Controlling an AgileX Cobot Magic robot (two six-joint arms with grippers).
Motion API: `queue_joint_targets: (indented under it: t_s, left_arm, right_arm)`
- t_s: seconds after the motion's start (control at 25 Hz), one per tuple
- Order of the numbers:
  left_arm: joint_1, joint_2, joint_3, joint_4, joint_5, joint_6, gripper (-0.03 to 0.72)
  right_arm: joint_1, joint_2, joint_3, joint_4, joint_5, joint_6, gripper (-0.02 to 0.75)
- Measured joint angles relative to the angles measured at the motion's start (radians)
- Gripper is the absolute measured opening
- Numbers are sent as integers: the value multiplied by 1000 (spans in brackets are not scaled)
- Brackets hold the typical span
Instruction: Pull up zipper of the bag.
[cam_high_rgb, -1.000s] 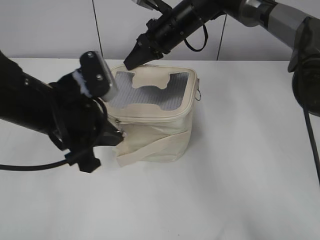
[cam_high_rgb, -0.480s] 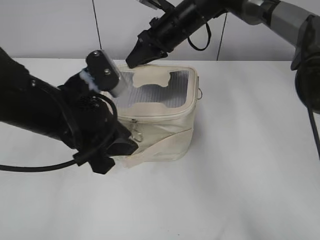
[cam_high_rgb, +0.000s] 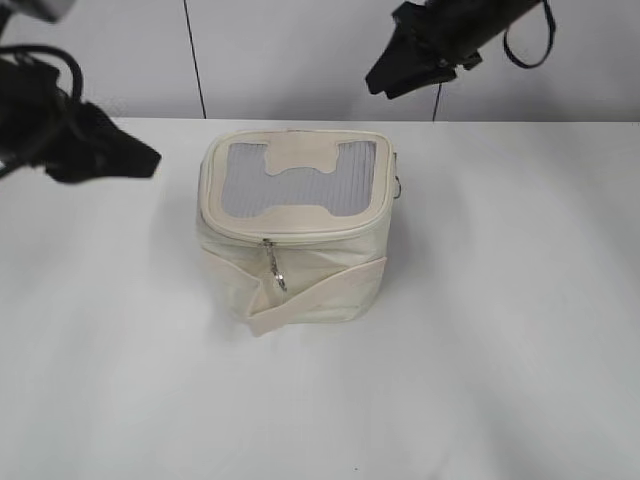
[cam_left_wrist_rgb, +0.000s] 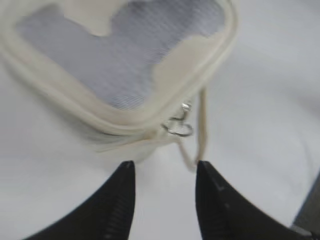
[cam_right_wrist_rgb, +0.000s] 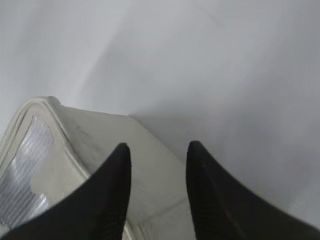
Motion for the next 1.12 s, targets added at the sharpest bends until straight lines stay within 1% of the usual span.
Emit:
queue_joint_targets:
  t_s: [0.08,0.16,0.2,0.32,0.36,0.44,0.52,0.56,0.6,0.64,0.76,0.8,0.88,1.12]
  left_arm:
    - [73,21,-67,-11,22,24,300]
    - [110,81,-171,-56,74,82,300]
    - [117,126,-239,-86,103,111,300]
    - [118,293,-460,-165,231,162,300]
    - [115,361,-544,-181,271,172,300]
    - [102,486,-711,-181,345,185,300]
    - [74,600,-851,-155,392,201,304]
    - [57,654,-922,-129,411,208,309]
    - [35,702,-976,-104,429,211,319]
    - [11,746,-1035,-72,443,212,331]
    - [-45,843,-1159,-32,487,208,362]
    - [-59,866,-1189,-31,500,204,367]
    - [-73,904,-1216,-27,517,200,372]
    - [-75,944,-1226,8,501,192,375]
  right_arm:
    - [-44,-65,150,59,-2,-52,285]
    - [-79,-147,338,116,-12,-129,259]
    - [-91,-202,457,148,-47,-175,246]
    - [-106,-389,779,184,-271,-288,231]
    - [-107,-457,912,195,-369,-332,230]
    - [-107,-569,1094,235,-546,-435,230]
    - [-106,-626,1249,329,-663,-567,235]
    - [-106,-638,1298,401,-709,-654,240]
    - [-106,-639,1338,468,-724,-726,251]
    - [-106,-637,1380,563,-731,-809,264]
    - [-106,-616,1422,735,-701,-992,302]
    - [-106,-607,1426,768,-687,-1026,309]
    - [-106,-596,1429,799,-673,-1067,317]
    - [-106,-589,1429,887,-668,-1161,319]
